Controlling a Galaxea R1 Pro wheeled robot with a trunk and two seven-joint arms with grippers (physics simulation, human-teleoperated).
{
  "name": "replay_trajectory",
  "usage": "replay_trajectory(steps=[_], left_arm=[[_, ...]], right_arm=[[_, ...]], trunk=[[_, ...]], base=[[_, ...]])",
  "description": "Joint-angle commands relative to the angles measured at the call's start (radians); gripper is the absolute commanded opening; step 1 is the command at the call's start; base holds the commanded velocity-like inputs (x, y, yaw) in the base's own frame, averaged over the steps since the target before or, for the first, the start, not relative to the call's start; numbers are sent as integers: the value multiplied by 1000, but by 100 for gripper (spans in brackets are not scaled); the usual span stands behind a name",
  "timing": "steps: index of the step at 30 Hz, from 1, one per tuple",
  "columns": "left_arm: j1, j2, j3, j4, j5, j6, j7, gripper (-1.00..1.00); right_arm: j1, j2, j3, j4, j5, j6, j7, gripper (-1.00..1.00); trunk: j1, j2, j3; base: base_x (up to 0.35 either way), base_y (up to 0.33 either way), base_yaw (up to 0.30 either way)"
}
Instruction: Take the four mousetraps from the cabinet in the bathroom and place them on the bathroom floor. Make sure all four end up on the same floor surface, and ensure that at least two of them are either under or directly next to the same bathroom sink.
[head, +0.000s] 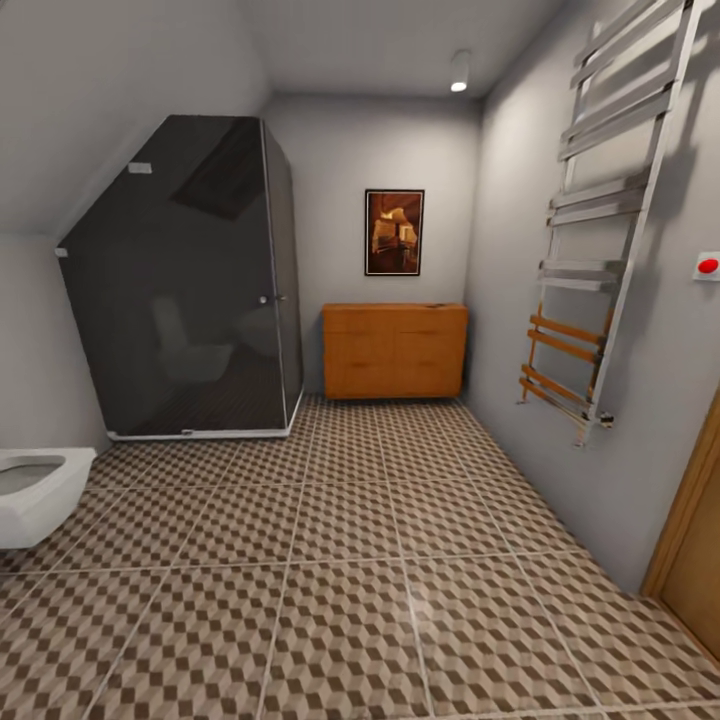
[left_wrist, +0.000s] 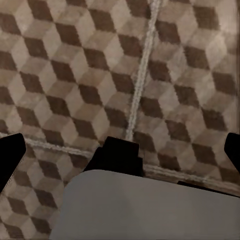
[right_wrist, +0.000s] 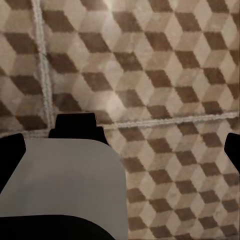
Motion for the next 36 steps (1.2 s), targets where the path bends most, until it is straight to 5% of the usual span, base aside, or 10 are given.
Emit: replay_trajectory(steps=[1, 11, 20, 36], left_arm=[[-1, 0, -1, 1, 7, -4, 2, 100], [-1, 0, -1, 1, 7, -3, 2, 100], [40, 11, 19, -9, 20, -29, 23, 100], [39, 19, 21, 1, 16, -47, 20, 100]], right_arm=[[-1, 0, -8, 3, 11, -5, -3, 100], [-1, 0, -6, 3, 12, -7, -3, 100], [50, 28, 1, -10, 5, -57, 28, 100], [64, -2, 0, 7, 10, -117, 33, 100]], trunk=[[0, 0, -1], [0, 0, -1], [0, 0, -1], [0, 0, -1]], base=[[329, 0, 1], [330, 0, 0], [0, 0, 0], [69, 0, 0]])
